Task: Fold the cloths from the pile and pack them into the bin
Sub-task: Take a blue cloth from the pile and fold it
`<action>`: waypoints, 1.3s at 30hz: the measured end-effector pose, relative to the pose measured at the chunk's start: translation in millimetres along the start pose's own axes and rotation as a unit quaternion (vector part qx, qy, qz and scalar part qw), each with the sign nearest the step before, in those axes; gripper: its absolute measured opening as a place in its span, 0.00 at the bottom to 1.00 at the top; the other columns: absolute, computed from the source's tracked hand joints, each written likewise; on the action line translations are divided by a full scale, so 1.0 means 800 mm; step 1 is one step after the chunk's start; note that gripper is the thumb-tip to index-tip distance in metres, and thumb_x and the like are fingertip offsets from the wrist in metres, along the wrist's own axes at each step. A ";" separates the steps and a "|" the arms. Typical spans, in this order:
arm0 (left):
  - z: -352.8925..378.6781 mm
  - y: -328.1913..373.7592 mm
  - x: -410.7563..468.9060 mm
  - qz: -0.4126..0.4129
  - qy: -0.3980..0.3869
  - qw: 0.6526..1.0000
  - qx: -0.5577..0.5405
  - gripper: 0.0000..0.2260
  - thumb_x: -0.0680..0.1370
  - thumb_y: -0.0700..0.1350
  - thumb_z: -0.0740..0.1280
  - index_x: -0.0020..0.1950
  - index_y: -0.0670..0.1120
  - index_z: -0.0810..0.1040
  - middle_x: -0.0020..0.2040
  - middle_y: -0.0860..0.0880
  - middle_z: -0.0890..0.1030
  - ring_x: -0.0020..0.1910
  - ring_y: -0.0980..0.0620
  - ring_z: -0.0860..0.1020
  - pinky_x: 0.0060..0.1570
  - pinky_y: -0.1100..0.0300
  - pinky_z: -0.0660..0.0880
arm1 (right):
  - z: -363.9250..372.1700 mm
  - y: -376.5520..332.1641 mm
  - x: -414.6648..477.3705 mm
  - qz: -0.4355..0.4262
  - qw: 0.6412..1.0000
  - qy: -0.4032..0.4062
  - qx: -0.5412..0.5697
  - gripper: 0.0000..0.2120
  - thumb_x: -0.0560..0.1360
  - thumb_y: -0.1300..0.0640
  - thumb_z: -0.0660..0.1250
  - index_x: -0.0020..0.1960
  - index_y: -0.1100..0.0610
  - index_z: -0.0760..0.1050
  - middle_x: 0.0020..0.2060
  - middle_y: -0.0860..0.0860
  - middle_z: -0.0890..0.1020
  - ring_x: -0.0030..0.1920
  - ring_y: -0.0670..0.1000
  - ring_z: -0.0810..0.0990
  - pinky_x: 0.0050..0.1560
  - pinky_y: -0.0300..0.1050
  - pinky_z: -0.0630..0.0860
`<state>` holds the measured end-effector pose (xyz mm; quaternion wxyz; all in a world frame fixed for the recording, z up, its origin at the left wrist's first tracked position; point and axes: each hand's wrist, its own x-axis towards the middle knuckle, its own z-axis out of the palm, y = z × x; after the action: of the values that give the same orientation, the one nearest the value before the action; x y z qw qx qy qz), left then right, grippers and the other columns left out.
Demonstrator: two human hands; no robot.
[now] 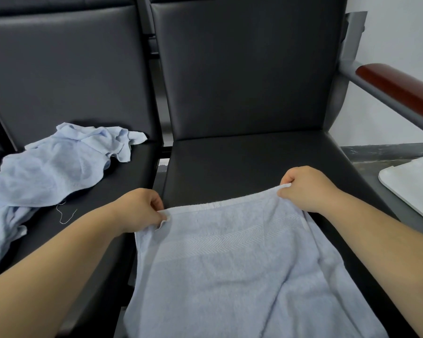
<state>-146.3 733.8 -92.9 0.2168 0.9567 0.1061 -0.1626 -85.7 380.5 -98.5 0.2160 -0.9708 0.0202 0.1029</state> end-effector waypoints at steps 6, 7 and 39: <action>-0.002 -0.005 -0.001 0.002 -0.049 0.999 -0.005 0.05 0.72 0.47 0.73 0.44 0.49 0.80 0.42 0.49 0.83 0.41 0.49 0.80 0.39 0.56 0.77 | 0.000 -0.007 -0.002 0.019 0.999 -0.034 -0.012 0.06 0.75 0.57 0.68 0.48 0.60 0.77 0.43 0.54 0.81 0.42 0.50 0.76 0.42 0.47 0.73; -0.002 -0.004 -0.001 0.010 -0.048 0.999 0.002 0.05 0.72 0.48 0.73 0.43 0.48 0.79 0.40 0.50 0.82 0.38 0.51 0.77 0.36 0.58 0.74 | 0.000 -0.009 -0.004 0.021 0.999 -0.046 -0.017 0.06 0.75 0.57 0.68 0.45 0.60 0.75 0.40 0.55 0.78 0.40 0.51 0.72 0.40 0.48 0.70; -0.089 0.011 -0.079 -0.033 0.206 0.970 -0.125 0.10 0.76 0.42 0.67 0.38 0.37 0.78 0.29 0.48 0.76 0.30 0.48 0.70 0.32 0.59 0.66 | -0.083 -0.063 -0.086 0.129 0.811 0.072 0.566 0.04 0.82 0.60 0.68 0.55 0.52 0.75 0.50 0.54 0.83 0.47 0.48 0.85 0.50 0.42 0.83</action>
<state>-183.4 749.6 -6.4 0.3031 0.9308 0.1994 0.0455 -136.1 397.5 -4.4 0.7098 -0.6699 0.2155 0.0305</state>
